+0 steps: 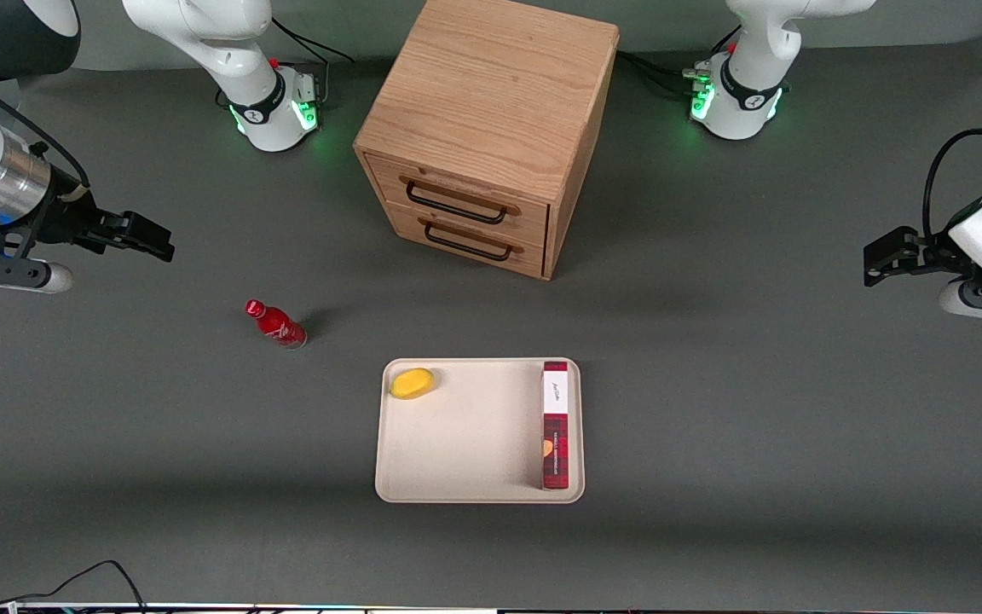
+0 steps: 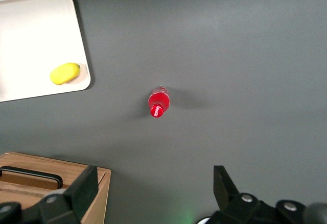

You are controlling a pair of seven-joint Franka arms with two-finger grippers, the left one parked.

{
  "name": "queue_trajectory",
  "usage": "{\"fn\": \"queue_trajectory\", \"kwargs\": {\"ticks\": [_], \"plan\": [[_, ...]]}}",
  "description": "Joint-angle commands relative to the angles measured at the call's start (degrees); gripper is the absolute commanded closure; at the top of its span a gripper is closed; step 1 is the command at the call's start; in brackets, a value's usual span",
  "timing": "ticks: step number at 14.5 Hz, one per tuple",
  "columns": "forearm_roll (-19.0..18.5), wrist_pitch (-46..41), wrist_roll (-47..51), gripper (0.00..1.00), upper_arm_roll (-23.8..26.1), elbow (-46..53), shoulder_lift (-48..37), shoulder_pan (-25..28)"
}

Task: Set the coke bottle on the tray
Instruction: 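Lower the right gripper over the red Coca-Cola bottle and close on it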

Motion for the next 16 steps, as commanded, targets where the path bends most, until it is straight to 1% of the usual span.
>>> {"fn": "queue_trajectory", "kwargs": {"ticks": [1, 4, 6, 7, 8, 10, 12, 14, 16], "plan": [[1.51, -1.9, 0.95, 0.0, -0.42, 1.91, 0.8, 0.56], [1.6, -2.16, 0.87, 0.0, -0.34, 0.86, 0.71, 0.65], [1.51, -0.85, 0.69, 0.0, 0.02, -3.25, 0.18, 0.74], [1.51, 1.33, 0.69, 0.0, 0.1, -6.5, 0.18, 0.83], [1.51, 5.62, 0.69, 0.0, 0.28, -11.66, -0.34, 0.83], [1.51, 17.12, 0.78, 0.0, 0.19, -22.21, -1.31, 0.65], [1.51, 27.41, 2.26, 0.0, 0.28, -29.35, -0.88, 0.74], [1.16, 34.72, 5.17, 0.0, 0.37, -32.36, 1.14, 1.61], [0.98, 39.22, 5.26, 0.0, 0.37, -33.51, 3.07, 1.97]]}}
